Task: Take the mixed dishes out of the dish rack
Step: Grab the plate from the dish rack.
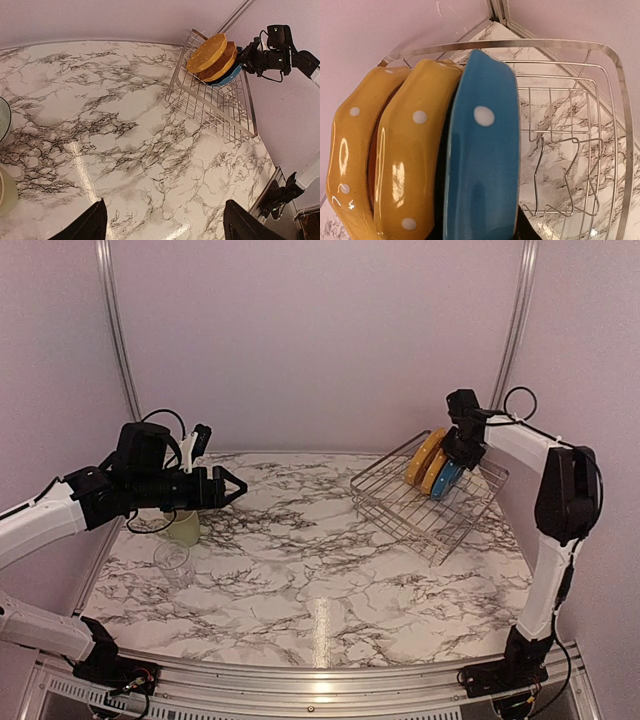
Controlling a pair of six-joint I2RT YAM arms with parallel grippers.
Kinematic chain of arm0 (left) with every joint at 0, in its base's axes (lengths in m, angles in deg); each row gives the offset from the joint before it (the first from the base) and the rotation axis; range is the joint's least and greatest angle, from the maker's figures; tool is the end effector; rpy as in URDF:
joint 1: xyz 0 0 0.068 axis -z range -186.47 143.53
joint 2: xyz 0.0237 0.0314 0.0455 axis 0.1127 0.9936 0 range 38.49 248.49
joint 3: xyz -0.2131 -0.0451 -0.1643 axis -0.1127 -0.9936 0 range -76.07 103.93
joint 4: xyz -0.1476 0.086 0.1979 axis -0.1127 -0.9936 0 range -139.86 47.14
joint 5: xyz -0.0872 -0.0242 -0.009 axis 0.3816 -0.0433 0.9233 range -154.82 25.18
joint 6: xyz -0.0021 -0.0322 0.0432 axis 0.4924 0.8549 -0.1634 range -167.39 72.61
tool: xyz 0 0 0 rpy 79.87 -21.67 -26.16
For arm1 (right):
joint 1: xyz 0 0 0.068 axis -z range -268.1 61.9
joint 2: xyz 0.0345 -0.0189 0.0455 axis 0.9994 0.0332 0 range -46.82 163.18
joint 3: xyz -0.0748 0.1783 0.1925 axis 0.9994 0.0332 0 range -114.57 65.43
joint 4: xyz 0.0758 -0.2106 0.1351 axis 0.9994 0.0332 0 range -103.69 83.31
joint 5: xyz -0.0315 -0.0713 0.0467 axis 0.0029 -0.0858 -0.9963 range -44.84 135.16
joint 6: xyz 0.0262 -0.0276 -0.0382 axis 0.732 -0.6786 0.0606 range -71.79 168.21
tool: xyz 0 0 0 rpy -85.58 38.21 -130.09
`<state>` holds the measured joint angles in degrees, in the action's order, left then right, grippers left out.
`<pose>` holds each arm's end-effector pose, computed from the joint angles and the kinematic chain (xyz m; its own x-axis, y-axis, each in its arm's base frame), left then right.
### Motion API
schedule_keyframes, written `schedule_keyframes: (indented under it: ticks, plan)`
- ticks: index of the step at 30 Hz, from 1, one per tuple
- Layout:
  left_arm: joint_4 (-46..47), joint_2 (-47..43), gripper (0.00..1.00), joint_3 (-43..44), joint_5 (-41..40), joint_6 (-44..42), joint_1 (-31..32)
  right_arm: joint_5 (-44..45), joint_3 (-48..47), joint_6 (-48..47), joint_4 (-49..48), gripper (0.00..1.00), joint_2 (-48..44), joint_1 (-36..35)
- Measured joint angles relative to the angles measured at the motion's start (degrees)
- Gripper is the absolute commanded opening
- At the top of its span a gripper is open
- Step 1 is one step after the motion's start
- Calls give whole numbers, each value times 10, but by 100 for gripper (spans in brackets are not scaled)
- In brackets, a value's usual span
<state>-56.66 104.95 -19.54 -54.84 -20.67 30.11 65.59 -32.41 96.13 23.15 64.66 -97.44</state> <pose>0.2100 -0.1636 0.3285 -0.6100 -0.0988 -0.7863 0.4927 0.7299 -0.4739 0.4334 0.0587 0.2770 -0.4603 0.6291 -0.6264 0.6098 0.7368 0.2920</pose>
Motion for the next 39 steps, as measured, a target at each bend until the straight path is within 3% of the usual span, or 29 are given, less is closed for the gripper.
schedule_keyframes:
  ticks: [5,15,39]
  plan:
    - [0,-1,82,-1,0,1,2,43,-65,-20,61,0,31,-21]
    - [1,-3,82,-6,0,3,3,84,-86,-24,120,0,33,-33]
    - [2,-5,82,-13,0,5,3,132,-104,-59,165,0,31,-52]
